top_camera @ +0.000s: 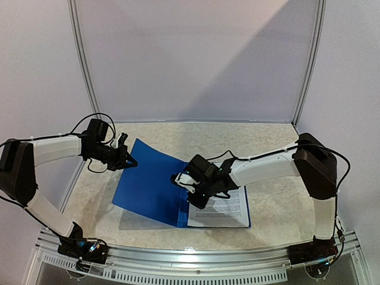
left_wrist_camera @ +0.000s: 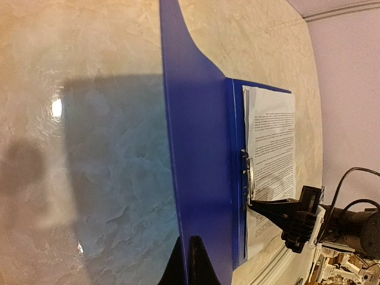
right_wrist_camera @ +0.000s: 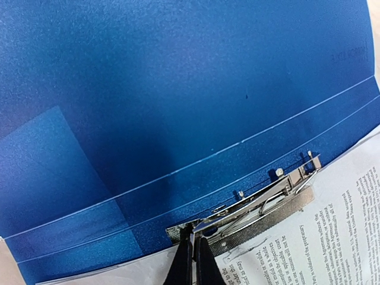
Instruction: Put the files into the folder
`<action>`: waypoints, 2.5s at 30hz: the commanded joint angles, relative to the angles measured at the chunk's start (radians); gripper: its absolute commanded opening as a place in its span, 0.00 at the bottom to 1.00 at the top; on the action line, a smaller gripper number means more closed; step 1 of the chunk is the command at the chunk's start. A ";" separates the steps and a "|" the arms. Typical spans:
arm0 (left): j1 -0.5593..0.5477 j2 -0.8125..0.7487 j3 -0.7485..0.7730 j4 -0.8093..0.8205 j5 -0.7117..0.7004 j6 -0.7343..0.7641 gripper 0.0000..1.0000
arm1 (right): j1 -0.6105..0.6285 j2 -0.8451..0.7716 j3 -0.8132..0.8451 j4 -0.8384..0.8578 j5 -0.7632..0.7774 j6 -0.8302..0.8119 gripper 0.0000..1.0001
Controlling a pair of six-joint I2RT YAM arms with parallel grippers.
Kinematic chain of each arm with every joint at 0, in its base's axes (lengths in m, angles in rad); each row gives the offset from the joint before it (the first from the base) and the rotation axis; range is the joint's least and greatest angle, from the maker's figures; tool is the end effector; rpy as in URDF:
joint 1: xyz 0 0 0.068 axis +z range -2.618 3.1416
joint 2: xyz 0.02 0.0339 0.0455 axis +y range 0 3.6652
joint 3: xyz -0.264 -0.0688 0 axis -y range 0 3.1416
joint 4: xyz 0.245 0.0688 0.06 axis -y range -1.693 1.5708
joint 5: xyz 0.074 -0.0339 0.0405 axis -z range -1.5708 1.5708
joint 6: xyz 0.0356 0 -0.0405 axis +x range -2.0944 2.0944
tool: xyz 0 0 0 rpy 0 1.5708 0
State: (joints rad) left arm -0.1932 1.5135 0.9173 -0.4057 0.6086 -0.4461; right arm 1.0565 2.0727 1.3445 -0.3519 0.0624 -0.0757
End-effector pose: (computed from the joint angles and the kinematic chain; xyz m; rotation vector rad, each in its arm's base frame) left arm 0.2875 -0.0770 0.2022 -0.0914 2.6201 -1.0182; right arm 0.2092 0.3658 0.1301 -1.4143 2.2644 0.2413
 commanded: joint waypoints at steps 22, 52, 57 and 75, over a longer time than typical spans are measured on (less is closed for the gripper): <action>-0.063 0.044 -0.047 0.082 0.086 -0.135 0.00 | 0.006 0.184 0.040 -0.256 0.117 0.074 0.00; -0.059 0.034 -0.021 0.049 0.064 -0.084 0.00 | -0.027 0.314 0.039 -0.363 0.249 0.099 0.00; -0.059 0.036 -0.021 0.054 0.068 -0.085 0.00 | 0.017 0.286 -0.005 -0.290 0.250 -0.027 0.00; -0.064 0.034 -0.026 0.062 0.076 -0.093 0.00 | 0.013 0.091 -0.019 -0.081 0.072 -0.171 0.00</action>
State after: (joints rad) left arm -0.2123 1.5337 0.9012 -0.2741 0.6247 -0.5495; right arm 1.0863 2.1254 1.4040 -0.3378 0.3214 -0.2752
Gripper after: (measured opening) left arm 0.023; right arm 0.008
